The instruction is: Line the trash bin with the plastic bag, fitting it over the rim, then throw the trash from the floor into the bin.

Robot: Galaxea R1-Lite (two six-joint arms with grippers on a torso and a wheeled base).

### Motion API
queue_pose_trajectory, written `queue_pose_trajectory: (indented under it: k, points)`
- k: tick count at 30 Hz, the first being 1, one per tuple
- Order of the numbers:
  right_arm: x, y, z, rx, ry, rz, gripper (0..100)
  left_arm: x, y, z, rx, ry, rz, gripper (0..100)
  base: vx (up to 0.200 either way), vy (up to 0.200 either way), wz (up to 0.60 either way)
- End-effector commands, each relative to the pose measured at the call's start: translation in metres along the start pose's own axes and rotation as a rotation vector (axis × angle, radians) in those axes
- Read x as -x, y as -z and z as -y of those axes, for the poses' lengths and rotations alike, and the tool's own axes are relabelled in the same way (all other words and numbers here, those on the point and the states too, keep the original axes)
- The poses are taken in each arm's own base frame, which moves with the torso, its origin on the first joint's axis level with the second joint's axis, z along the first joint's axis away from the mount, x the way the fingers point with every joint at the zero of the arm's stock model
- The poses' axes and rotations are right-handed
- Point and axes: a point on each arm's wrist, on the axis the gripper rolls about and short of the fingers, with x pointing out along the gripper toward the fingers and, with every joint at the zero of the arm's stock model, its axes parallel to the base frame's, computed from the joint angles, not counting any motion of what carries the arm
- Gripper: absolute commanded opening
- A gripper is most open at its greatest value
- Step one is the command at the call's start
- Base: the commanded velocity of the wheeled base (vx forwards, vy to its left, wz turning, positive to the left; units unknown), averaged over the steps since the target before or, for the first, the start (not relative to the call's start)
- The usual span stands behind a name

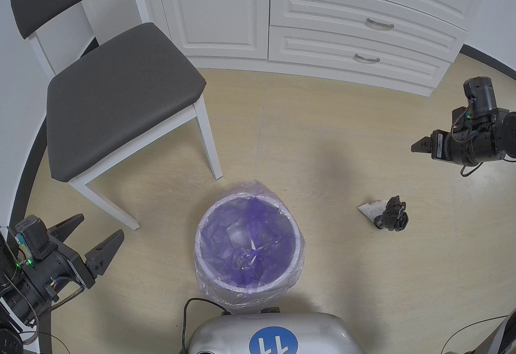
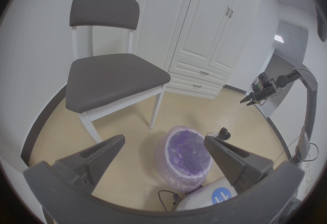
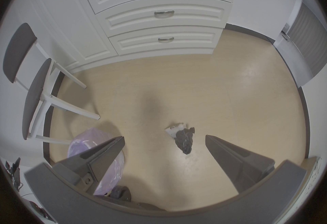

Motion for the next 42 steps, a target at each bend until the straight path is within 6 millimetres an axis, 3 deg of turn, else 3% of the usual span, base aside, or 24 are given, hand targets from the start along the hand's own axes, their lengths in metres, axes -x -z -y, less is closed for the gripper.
queue_pose_trajectory:
  k: [1, 5, 8, 14, 15, 16, 24, 28, 36, 37, 42]
  points:
    - [-0.020, 0.016, 0.002, 0.007, -0.005, 0.006, 100, -0.004, 0.003, 0.000, 0.001, -0.002, -0.026, 100, 0.000, 0.000, 0.00]
    - [-0.023, 0.022, -0.005, 0.016, -0.065, 0.101, 100, -0.005, 0.005, 0.000, 0.001, -0.001, -0.035, 100, 0.000, 0.000, 0.00]
    - [-0.027, 0.040, -0.021, 0.094, -0.149, 0.139, 100, -0.006, 0.006, -0.001, 0.001, -0.003, -0.050, 100, 0.000, 0.000, 0.00]
    - [-0.031, 0.086, -0.048, 0.288, -0.269, 0.053, 100, -0.007, 0.009, 0.002, -0.001, 0.014, -0.066, 100, 0.000, 0.000, 0.00]
    - [-0.031, 0.086, -0.048, 0.288, -0.269, 0.053, 100, -0.007, 0.009, 0.002, -0.001, 0.014, -0.066, 100, 0.000, 0.000, 0.00]
    - [-0.037, 0.100, -0.050, 0.362, -0.275, 0.029, 100, -0.005, 0.010, 0.004, -0.005, 0.030, -0.067, 100, 0.000, 0.000, 0.00]
    - [-0.078, 0.145, -0.039, 0.558, -0.276, 0.047, 100, -0.004, 0.019, 0.016, -0.019, 0.084, -0.108, 100, 0.000, 0.000, 0.00]
    - [-0.094, 0.154, -0.039, 0.714, -0.299, 0.221, 100, -0.008, 0.016, 0.016, -0.015, 0.076, -0.110, 100, 0.000, 0.000, 0.00]
    - [-0.123, 0.161, -0.047, 0.887, -0.499, 0.323, 100, -0.029, 0.034, -0.013, 0.035, -0.115, -0.248, 100, 0.000, 0.000, 0.00]
    - [-0.138, 0.173, -0.046, 0.922, -0.550, 0.305, 100, -0.032, 0.038, -0.024, 0.054, -0.184, -0.270, 100, 0.000, 0.000, 0.00]
    - [-0.168, 0.205, -0.037, 1.000, -0.608, 0.233, 100, -0.031, 0.032, -0.028, 0.055, -0.205, -0.211, 100, 0.000, 0.000, 0.00]
